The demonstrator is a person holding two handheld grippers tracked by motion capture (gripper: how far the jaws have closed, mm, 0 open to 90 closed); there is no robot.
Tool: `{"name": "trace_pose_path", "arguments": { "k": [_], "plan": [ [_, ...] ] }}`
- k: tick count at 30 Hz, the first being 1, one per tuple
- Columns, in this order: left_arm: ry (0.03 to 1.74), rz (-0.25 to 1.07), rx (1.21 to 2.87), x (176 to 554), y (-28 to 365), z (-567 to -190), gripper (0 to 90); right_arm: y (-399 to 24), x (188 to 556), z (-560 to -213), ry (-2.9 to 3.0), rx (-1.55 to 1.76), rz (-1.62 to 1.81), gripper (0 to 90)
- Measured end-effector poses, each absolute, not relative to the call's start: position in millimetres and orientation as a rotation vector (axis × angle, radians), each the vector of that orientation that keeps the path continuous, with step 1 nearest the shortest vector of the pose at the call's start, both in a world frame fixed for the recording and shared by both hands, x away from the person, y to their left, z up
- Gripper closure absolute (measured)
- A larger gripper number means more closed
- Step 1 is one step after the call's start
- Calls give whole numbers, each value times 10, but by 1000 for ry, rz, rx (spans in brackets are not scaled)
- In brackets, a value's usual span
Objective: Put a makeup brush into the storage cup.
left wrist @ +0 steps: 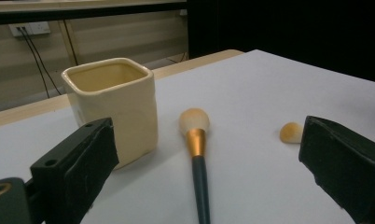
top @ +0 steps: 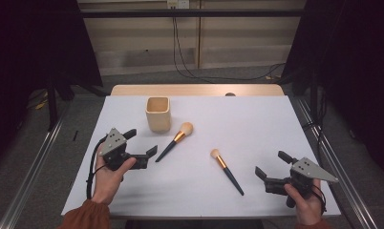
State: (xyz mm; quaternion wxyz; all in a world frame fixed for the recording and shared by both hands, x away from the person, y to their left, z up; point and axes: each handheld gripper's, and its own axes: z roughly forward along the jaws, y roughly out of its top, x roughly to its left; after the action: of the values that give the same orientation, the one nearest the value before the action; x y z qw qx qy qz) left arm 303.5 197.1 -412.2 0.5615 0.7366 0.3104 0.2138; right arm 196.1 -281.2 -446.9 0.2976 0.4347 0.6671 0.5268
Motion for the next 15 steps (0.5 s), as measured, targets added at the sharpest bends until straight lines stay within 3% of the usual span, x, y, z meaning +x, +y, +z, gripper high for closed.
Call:
{"name": "trace_pose_path", "arguments": {
  "k": [15],
  "plan": [
    [675, 491, 1776, 3232, 1611, -4049, 28, -2813, 1958, -4469, 1766, 1159, 1406, 3]
  ]
}}
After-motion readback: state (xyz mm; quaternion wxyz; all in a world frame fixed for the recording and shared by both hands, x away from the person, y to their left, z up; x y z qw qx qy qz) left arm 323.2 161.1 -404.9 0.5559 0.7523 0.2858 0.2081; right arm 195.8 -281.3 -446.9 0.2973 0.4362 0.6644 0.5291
